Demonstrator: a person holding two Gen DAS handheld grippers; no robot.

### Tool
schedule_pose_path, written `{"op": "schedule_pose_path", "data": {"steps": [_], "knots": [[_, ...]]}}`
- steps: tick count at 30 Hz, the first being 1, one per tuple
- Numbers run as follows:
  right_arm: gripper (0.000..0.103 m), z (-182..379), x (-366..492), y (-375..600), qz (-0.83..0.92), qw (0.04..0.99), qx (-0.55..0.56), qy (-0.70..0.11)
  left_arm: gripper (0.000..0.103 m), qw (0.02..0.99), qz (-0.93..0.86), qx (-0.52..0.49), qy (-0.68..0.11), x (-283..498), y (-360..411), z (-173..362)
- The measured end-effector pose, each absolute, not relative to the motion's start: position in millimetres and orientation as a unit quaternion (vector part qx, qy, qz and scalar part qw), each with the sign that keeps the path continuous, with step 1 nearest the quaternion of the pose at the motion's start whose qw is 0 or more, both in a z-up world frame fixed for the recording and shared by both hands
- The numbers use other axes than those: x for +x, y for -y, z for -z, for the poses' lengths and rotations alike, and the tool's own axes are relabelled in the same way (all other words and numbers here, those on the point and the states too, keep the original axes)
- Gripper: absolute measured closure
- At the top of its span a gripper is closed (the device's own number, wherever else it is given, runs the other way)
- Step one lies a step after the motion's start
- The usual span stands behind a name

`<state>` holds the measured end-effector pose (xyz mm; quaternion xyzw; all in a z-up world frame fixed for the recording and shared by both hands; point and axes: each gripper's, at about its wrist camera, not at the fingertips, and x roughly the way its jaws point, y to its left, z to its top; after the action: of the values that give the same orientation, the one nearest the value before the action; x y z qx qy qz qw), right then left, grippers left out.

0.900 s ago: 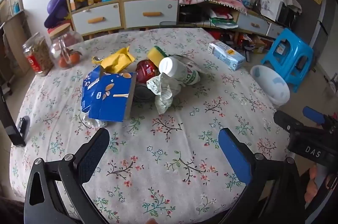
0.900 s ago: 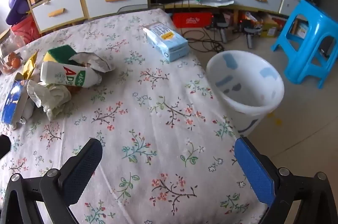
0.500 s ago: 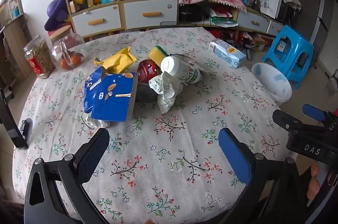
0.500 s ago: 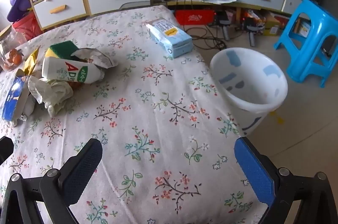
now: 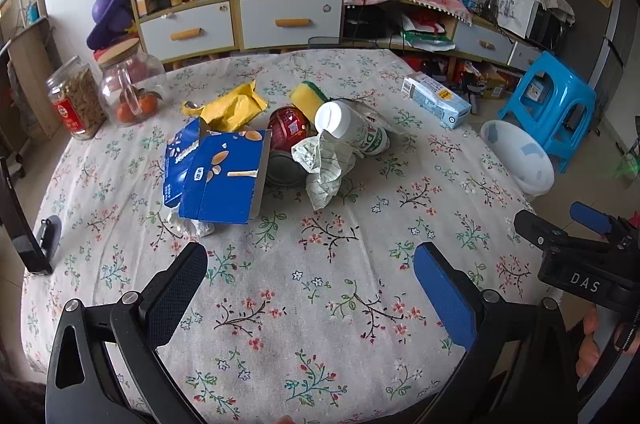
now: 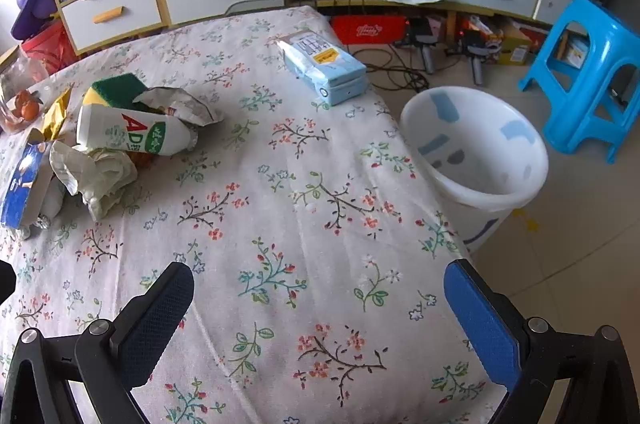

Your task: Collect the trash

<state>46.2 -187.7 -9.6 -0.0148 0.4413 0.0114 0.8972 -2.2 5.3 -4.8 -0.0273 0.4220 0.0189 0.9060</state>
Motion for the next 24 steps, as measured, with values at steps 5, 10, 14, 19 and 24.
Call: {"op": "schedule_pose_path", "data": {"steps": [5,10,14,19,24], "knots": [[0.000,11.2,46.9,187.0,-0.011,0.897,-0.014,-0.442,0.000,0.904,-0.019,-0.035,-0.426,-1.2,-7.5,6.7],[0.000,11.2,46.6,186.6,-0.012,0.897,-0.014,-0.441,0.000,0.903,-0.019,-0.036,-0.428,-0.8,-7.5,8.1],[0.000,10.0,45.5,186.2,-0.014,0.897,-0.012,-0.442,0.000,0.903,-0.021,-0.037,-0.428,-1.1,-8.0,8.9],[0.000,8.6,44.8,187.2,-0.013,0.898,-0.011,-0.439,0.000,0.903,-0.021,-0.038,-0.428,-1.3,-8.3,9.7],[0.000,9.0,44.6,187.9,-0.013,0.899,-0.010,-0.439,0.000,0.902,-0.022,-0.039,-0.429,-2.1,-8.5,10.5]]}}
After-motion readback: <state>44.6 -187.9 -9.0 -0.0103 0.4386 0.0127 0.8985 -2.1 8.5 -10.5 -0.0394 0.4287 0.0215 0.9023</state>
